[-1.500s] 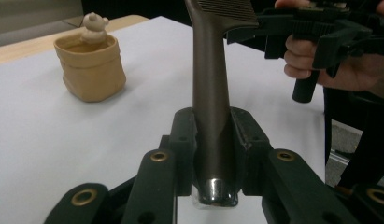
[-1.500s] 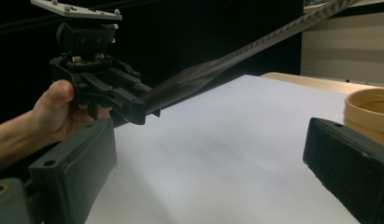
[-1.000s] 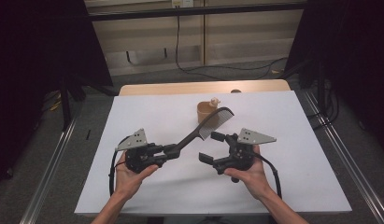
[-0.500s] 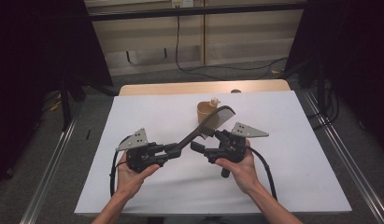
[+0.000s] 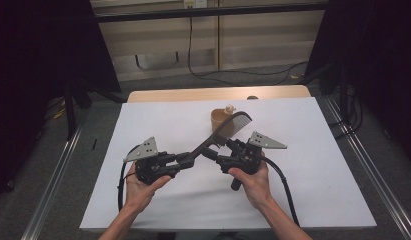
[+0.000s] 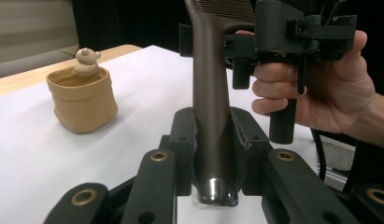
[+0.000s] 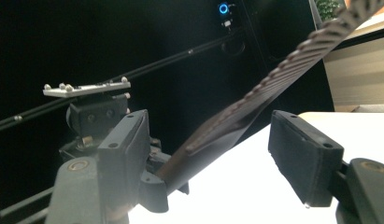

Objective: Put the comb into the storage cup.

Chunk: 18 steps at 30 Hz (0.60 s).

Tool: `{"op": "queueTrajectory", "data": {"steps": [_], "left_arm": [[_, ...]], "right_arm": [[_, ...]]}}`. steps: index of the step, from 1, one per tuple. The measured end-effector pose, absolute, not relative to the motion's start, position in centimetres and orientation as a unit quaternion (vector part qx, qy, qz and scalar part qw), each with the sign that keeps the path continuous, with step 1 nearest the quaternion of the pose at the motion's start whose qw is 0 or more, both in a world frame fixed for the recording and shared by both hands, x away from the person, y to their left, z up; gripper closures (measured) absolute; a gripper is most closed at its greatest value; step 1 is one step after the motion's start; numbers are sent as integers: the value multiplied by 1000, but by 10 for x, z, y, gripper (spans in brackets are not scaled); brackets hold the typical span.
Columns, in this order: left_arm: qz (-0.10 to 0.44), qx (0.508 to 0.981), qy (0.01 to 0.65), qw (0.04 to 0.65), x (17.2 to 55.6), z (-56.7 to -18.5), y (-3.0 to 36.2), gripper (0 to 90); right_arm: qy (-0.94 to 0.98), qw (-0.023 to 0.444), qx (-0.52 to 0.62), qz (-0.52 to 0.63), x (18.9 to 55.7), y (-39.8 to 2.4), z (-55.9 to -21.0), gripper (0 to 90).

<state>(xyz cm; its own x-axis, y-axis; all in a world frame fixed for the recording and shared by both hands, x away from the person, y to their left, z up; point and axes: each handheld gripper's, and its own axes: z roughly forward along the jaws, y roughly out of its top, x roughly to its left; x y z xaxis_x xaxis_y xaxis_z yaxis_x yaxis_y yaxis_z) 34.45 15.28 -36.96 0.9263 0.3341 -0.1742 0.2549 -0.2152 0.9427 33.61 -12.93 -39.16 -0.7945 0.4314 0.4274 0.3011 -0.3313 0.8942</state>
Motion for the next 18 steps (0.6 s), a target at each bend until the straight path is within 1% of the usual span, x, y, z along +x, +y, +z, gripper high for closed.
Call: {"op": "queueTrajectory", "data": {"steps": [3,8,11,15,16,18], "left_arm": [[33,779,189,597,344,-370,151,727],[35,777,190,599,345,-370,153,727],[36,775,191,601,345,-369,153,727],[42,774,193,602,345,-370,153,727],[41,773,193,602,345,-370,153,727],[42,774,193,601,346,-370,153,727]], "right_arm": [[571,39,319,756,334,-127,-392,320],[560,37,321,763,332,-124,-393,371],[553,35,328,765,333,-123,-394,427],[545,31,340,766,333,-121,-395,466],[545,30,342,765,334,-121,-396,502],[543,29,348,764,334,-121,-397,534]]}}
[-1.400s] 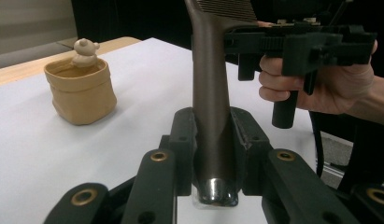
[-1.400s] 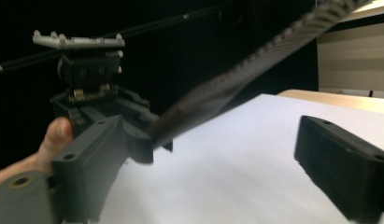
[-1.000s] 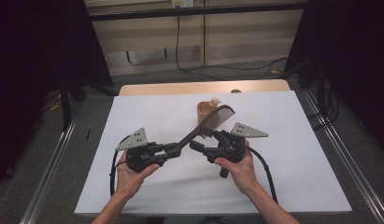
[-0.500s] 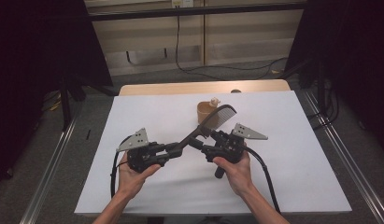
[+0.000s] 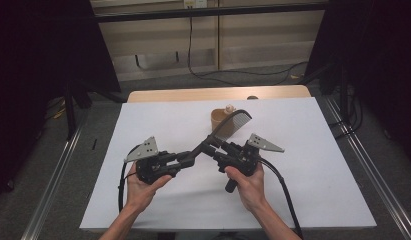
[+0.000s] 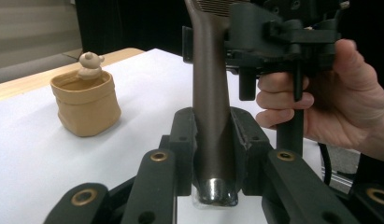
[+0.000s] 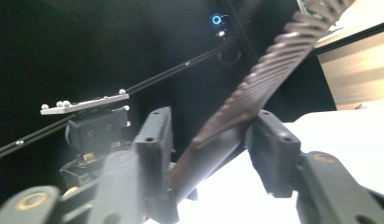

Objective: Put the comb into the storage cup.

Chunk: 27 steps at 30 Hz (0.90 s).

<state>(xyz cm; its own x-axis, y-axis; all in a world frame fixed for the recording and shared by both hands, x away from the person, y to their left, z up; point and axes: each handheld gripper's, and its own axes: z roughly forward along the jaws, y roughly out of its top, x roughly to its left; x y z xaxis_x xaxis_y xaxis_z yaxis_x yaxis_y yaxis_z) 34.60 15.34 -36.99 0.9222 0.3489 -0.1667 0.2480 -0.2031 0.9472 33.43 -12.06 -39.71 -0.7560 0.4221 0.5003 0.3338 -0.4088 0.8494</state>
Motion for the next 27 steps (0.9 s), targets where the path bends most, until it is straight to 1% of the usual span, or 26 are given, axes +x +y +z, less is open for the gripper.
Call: {"op": "queueTrajectory", "data": {"steps": [4,5,12,17,23,25,27], "left_arm": [[43,773,193,602,346,-370,154,727],[45,774,193,602,346,-370,154,727],[45,775,195,599,348,-372,154,727],[49,776,194,598,348,-372,152,727],[56,780,190,593,348,-373,149,727],[60,785,191,587,348,-374,148,727],[57,785,191,587,349,-376,147,727]], "right_arm": [[536,27,358,764,335,-119,-398,618],[534,26,359,765,336,-119,-399,625],[527,14,368,766,337,-118,-401,640],[519,5,374,769,338,-118,-401,666],[505,-26,395,767,338,-119,-401,698],[487,-46,405,772,338,-119,-406,704],[490,-44,409,768,338,-120,-407,707]]}}
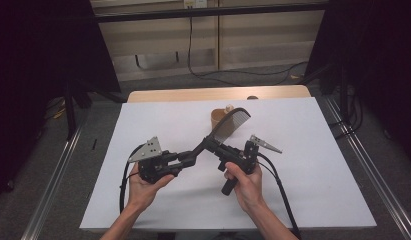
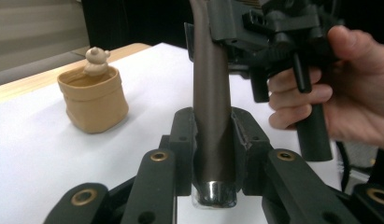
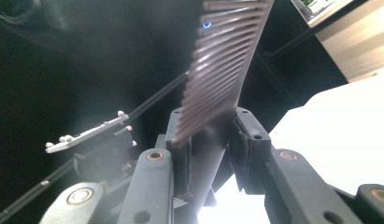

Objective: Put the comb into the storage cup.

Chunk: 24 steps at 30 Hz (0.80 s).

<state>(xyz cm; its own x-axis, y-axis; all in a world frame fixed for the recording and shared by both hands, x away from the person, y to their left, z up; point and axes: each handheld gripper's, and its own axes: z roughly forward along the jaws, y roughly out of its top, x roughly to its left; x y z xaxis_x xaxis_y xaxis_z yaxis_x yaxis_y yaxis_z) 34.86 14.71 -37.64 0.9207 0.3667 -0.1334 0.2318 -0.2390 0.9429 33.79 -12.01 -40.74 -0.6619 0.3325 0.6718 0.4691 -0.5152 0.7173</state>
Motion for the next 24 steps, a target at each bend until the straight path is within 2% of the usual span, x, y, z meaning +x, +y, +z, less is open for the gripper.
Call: {"op": "queueTrajectory", "data": {"steps": [7,16,17,19,24], "left_arm": [[61,784,186,589,349,-377,146,726],[63,787,189,583,351,-381,144,705],[62,784,193,586,351,-381,144,672],[62,780,201,590,352,-380,145,547],[68,781,211,583,352,-383,147,445]], "right_arm": [[-484,55,-414,-769,338,-120,-406,722],[-495,44,-407,-766,339,-120,-406,731],[-496,41,-407,-766,340,-120,-406,732],[-500,36,-407,-764,341,-121,-405,732],[-502,28,-406,-763,345,-125,-404,733]]}}
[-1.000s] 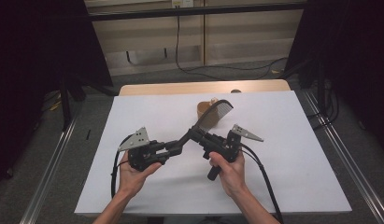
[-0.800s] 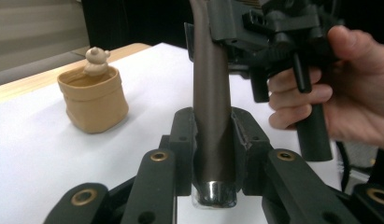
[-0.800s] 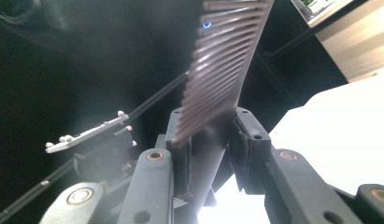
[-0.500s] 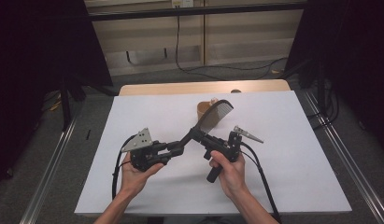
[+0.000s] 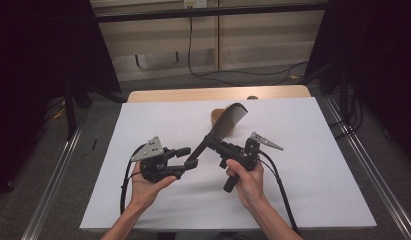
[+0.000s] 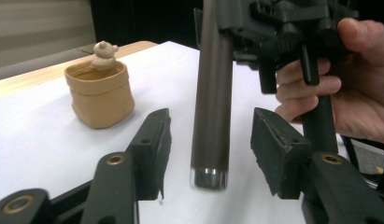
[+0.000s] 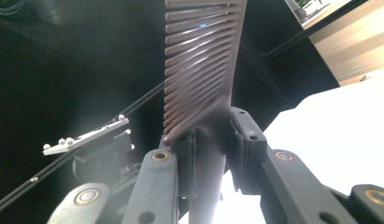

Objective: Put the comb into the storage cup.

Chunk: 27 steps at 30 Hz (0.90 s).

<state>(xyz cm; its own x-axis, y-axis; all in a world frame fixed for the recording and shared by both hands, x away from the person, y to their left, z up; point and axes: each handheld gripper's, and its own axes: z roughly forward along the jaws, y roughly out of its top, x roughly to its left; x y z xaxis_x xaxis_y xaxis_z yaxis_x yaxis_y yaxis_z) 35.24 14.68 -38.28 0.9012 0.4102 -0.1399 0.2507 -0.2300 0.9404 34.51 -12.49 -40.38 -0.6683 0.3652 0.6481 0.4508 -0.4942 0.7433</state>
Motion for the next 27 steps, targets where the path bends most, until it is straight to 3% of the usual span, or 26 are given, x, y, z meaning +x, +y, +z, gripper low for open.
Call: {"op": "queueTrajectory", "data": {"steps": [5,10,15,27], "left_arm": [[85,782,235,571,353,-385,149,193],[96,778,246,570,354,-386,152,79],[96,772,252,576,351,-385,158,67],[157,753,269,580,343,-389,174,36]], "right_arm": [[-513,11,-402,-759,349,-128,-399,733],[-525,-8,-398,-753,354,-133,-393,733],[-542,-33,-390,-744,359,-139,-388,733],[-562,-74,-381,-730,369,-155,-374,734]]}}
